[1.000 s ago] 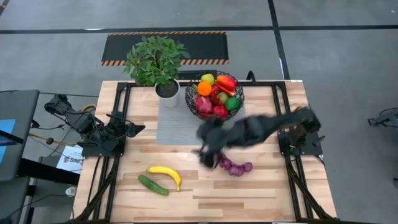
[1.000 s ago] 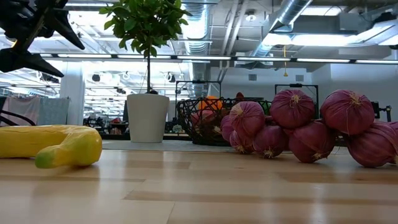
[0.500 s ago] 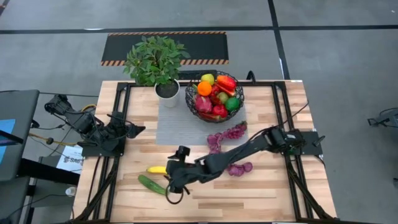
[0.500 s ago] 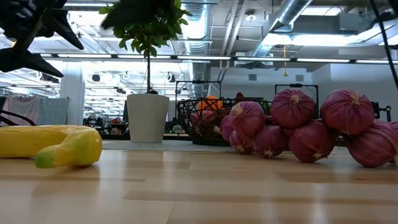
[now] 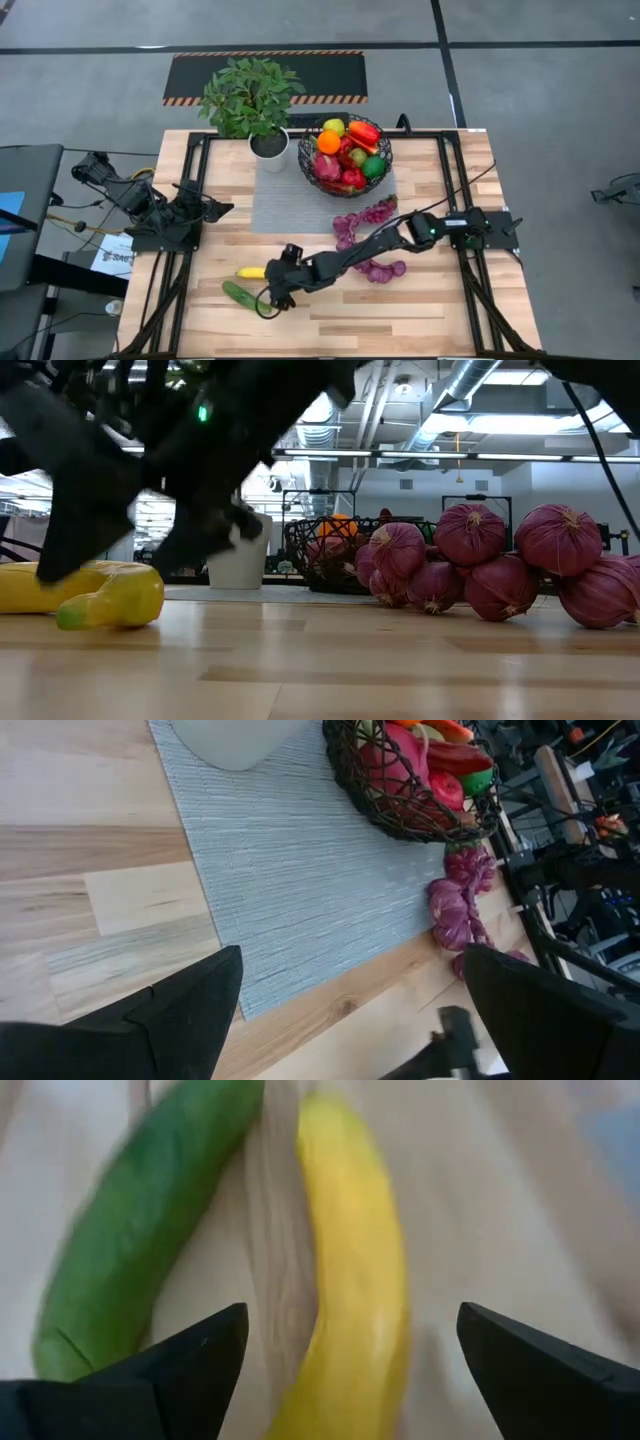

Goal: Build produce basket
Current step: Put the yellow banana into the black wire basket

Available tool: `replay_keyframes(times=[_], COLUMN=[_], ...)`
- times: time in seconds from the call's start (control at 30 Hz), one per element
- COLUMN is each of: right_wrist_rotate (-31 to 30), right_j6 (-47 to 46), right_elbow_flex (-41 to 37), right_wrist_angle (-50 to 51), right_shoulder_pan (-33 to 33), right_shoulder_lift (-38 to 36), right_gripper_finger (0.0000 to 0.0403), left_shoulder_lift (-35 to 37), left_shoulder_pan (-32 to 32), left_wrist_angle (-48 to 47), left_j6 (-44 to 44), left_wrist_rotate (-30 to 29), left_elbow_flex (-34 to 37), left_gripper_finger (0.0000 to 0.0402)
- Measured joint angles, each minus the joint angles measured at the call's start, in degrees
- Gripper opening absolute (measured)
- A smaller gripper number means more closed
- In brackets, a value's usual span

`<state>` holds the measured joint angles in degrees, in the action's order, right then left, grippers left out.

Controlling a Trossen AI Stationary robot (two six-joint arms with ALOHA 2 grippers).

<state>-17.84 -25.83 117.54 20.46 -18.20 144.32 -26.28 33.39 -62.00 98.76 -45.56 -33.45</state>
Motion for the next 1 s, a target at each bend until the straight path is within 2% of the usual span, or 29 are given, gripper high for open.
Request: replay_keyframes(times=[0.1, 0.2, 0.43, 0.57, 0.8, 1.0], right_wrist_rotate=[1.1, 0.1, -0.3, 0.8, -0.7, -4.5], right_j6=[-2.5, -3.9, -4.4, -3.3, 2.4, 8.9], right_elbow_flex=[0.0, 0.2, 0.4, 4.6, 7.8, 7.8], right_wrist_angle=[0.9, 3.0, 5.3, 11.5, 20.8, 31.2], right_shoulder_pan=[-0.2, -0.5, 0.0, 0.2, 2.7, 8.1], right_shoulder_lift=[1.2, 1.1, 0.8, 0.8, -6.5, -16.5], right_gripper_finger=[0.0367, 0.0334, 0.0193, 0.0116, 0.0113, 0.0145], left_shoulder_lift=[0.0, 0.0, 0.0, 0.0, 0.0, 0.0], left_shoulder_pan=[0.0, 0.0, 0.0, 0.0, 0.0, 0.0], left_wrist_angle=[0.0, 0.0, 0.0, 0.0, 0.2, 0.2], left_j6=[0.0, 0.0, -0.2, -0.7, -1.1, -1.1], left_wrist_rotate=[0.1, 0.1, 0.1, 0.5, 0.8, 0.8], left_elbow_flex=[0.0, 0.0, 0.0, 0.0, 0.0, 0.0], left_gripper_finger=[0.0364, 0.0364, 0.0364, 0.0364, 0.0364, 0.0364])
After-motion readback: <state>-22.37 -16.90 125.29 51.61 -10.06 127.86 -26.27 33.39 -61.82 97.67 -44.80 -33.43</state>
